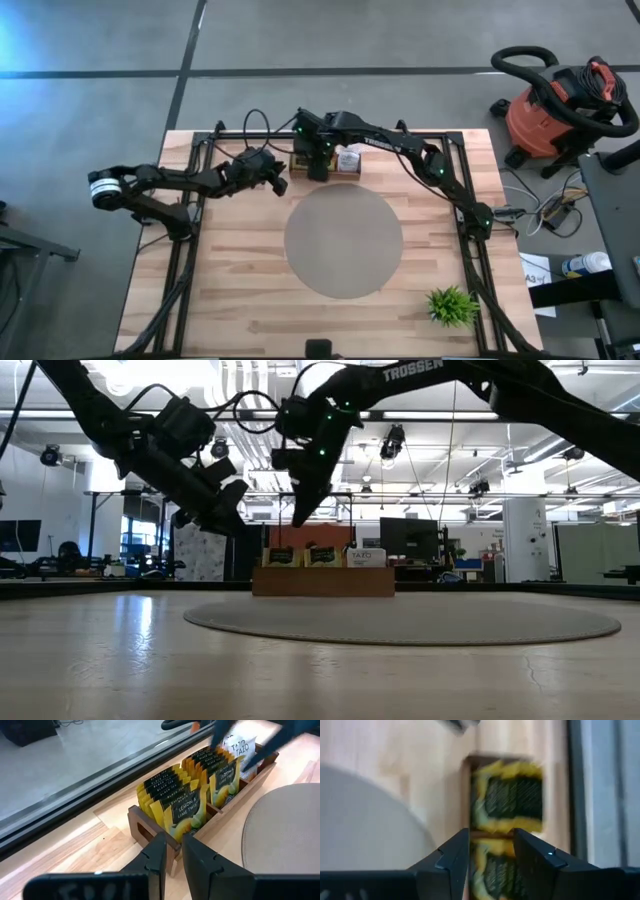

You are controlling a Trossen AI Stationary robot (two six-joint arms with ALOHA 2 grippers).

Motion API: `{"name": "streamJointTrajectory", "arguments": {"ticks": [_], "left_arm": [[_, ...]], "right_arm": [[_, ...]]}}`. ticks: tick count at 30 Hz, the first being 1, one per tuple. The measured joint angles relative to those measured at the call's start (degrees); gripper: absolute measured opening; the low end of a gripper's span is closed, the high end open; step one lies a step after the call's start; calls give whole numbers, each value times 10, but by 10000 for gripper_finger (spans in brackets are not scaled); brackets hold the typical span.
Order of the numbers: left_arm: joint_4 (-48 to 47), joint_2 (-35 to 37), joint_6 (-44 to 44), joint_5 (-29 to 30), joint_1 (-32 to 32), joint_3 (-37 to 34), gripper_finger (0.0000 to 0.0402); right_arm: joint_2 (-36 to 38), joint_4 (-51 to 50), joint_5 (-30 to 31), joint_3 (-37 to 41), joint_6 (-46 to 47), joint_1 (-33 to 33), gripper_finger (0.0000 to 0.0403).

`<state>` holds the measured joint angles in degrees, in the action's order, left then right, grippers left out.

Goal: Pick & Place Tea
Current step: Put the yellow tea bag into the left compartment of the wooden organizer

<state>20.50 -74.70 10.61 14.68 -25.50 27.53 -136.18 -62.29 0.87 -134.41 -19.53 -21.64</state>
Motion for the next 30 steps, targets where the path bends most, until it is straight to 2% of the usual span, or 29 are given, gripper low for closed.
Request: {"name": "streamJointTrajectory", "arguments": {"ticks": [5, 19, 30], "left_arm": [[0, 0, -3, 0, 0, 0, 55], [0, 0, -19, 0, 0, -7, 55], [0, 0, -19, 0, 0, -7, 55]], "right_arm": [[-3, -18, -14, 23, -35, -3, 149], [2, -40, 10, 47, -34, -13, 139], [4, -55, 11, 47, -29, -11, 107]]}}
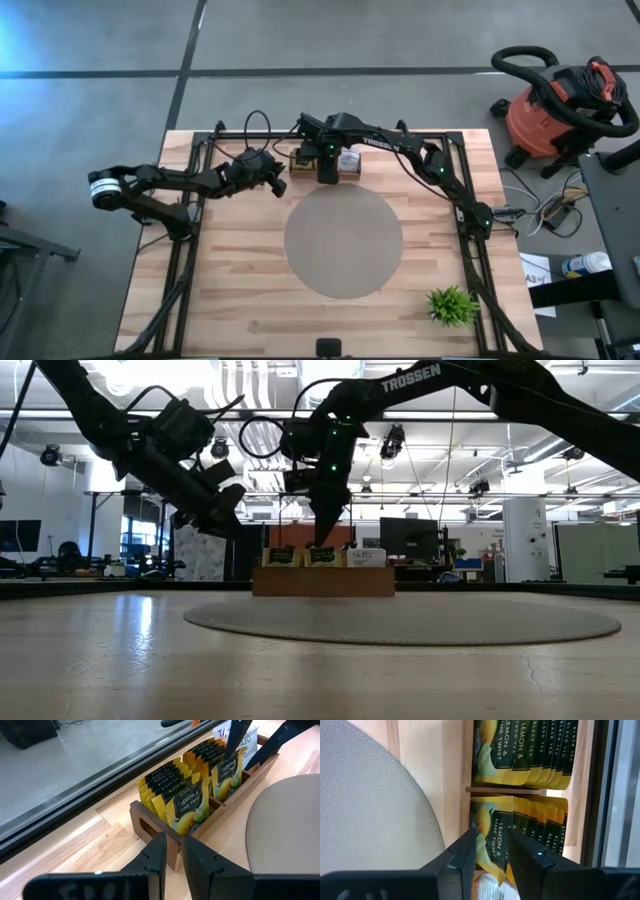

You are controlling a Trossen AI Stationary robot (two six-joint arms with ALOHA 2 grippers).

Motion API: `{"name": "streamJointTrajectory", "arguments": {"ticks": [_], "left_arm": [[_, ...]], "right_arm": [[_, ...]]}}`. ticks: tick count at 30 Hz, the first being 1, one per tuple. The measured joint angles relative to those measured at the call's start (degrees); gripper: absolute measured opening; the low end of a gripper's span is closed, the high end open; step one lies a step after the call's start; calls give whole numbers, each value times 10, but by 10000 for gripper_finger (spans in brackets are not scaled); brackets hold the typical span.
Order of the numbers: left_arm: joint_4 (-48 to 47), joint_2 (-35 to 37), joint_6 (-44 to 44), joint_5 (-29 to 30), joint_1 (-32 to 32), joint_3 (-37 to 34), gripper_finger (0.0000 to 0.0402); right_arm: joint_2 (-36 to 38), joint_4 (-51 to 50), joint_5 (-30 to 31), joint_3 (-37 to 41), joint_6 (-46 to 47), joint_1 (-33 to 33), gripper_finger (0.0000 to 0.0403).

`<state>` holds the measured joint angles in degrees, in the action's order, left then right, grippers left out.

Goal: Pick & Place Tea
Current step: Put the yellow tea bag into the left compartment of the wooden organizer

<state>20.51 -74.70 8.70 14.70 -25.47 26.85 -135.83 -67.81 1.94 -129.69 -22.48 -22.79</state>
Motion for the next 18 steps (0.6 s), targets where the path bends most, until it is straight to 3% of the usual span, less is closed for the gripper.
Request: {"name": "streamJointTrajectory", "arguments": {"ticks": [18], "left_arm": [[0, 0, 0, 0, 0, 0, 55]], "right_arm": [[11, 8, -4, 36, 12, 1, 65]]}}
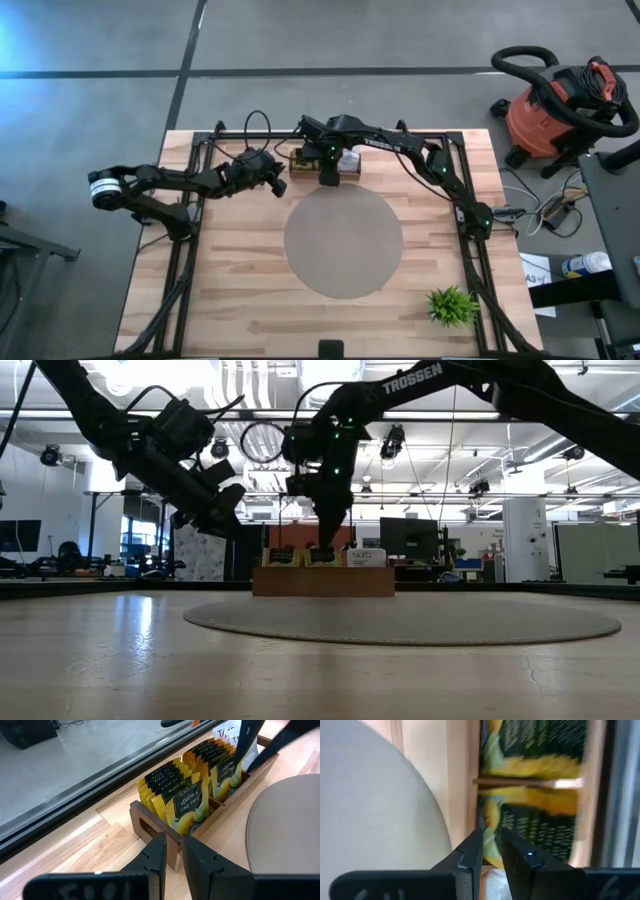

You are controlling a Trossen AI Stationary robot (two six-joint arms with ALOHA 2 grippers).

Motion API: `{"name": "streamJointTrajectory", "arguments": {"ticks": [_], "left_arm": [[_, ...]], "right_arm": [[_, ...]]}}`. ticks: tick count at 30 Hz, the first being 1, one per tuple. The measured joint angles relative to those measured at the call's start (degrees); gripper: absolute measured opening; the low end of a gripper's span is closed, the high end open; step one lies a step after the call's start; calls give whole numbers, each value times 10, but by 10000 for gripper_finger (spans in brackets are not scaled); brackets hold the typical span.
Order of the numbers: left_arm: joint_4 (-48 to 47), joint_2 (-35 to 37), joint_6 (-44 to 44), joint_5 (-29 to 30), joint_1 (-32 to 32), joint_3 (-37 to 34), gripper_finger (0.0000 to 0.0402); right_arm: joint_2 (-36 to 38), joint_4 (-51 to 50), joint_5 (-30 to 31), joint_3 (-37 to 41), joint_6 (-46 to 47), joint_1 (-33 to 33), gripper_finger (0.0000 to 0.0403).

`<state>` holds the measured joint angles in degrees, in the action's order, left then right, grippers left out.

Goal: Pick & Place Tea
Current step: Put the yellow tea bag into the left compartment of the wooden organizer

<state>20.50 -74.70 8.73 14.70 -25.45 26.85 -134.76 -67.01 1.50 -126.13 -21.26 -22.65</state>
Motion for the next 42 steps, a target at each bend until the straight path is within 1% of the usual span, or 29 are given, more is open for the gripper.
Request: {"name": "streamJointTrajectory", "arguments": {"ticks": [3, 7, 12, 18, 23, 27, 30, 33, 38, 42], "left_arm": [[0, 0, 0, 0, 0, 0, 55], [0, 0, 0, 0, -1, 0, 55], [0, 0, 0, 0, 0, 0, 55], [0, 0, 0, 0, 0, 0, 55], [0, 0, 0, 0, 0, 0, 55], [0, 0, 0, 0, 0, 0, 55], [0, 0, 0, 0, 0, 0, 55], [0, 0, 0, 0, 0, 0, 55], [0, 0, 0, 0, 0, 0, 55], [-1, 6, 0, 5, 0, 0, 55]], "right_arm": [[13, 9, 1, -2, -2, 0, 72], [11, 23, 23, -2, -4, -5, 89], [9, 27, 25, 0, -10, -8, 111], [8, 26, 24, 29, -13, -7, 128], [8, 25, 24, 53, -12, -7, 131], [8, 25, -2, 52, -1, -4, 118], [8, 29, -3, 44, 1, -3, 100], [8, 29, -3, 36, 1, -4, 75], [8, 27, -3, 24, 2, -4, 19], [8, 11, -3, 8, 2, -3, 9]]}}
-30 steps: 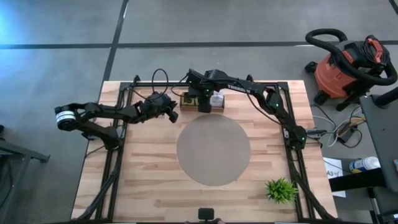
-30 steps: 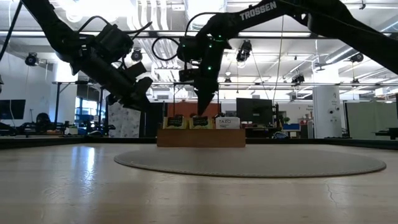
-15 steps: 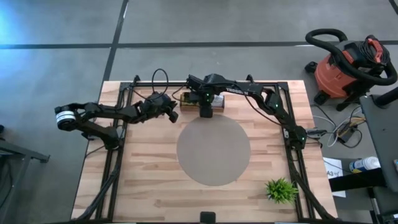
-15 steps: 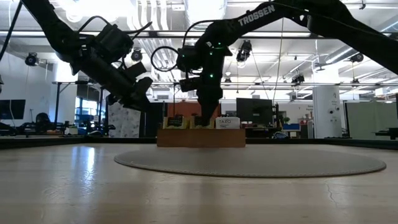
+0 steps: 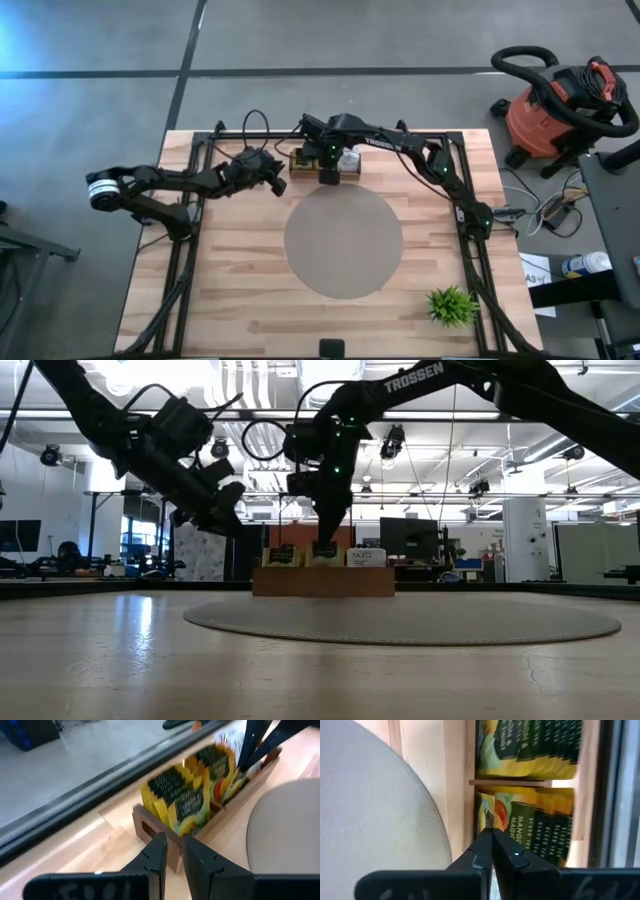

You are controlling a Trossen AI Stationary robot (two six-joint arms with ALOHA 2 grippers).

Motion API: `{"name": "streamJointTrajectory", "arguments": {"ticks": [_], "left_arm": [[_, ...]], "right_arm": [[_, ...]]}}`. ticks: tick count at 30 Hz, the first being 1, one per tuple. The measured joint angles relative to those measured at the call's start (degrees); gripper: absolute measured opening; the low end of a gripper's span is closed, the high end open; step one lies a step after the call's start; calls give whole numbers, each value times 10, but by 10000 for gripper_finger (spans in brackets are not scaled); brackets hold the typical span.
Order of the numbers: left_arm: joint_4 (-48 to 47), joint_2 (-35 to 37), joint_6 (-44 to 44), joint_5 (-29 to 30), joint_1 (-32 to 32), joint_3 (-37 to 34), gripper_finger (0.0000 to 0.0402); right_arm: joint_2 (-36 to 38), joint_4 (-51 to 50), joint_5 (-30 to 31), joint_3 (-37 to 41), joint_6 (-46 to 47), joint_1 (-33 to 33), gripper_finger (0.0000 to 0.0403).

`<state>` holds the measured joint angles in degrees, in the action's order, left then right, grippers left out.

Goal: Pick & Place Tea
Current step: Put the yellow tea bag into the left compartment of the wooden organizer

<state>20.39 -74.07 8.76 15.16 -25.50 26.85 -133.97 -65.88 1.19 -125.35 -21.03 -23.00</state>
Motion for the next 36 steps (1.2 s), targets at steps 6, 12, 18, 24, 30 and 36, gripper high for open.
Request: {"name": "streamJointTrajectory", "arguments": {"ticks": [6, 12, 18, 24, 30, 36], "left_arm": [[-4, 46, -3, 29, 0, 0, 55], [-67, 120, -23, 80, 0, 0, 55], [-116, 197, -23, 117, -1, 0, 55], [-120, 228, -21, 120, -4, 0, 55], [-143, 229, 13, 120, -4, 0, 55], [-146, 229, 21, 120, -4, 0, 55]], "right_arm": [[1, -11, 0, -22, -1, 0, 8], [3, -11, -1, -53, 0, 1, 8], [11, 18, -14, -94, 0, 1, 8], [0, 36, -27, -92, 17, 11, 8], [5, 76, -58, -95, 19, 21, 8], [-22, 88, -72, -93, 56, 19, 8]]}}
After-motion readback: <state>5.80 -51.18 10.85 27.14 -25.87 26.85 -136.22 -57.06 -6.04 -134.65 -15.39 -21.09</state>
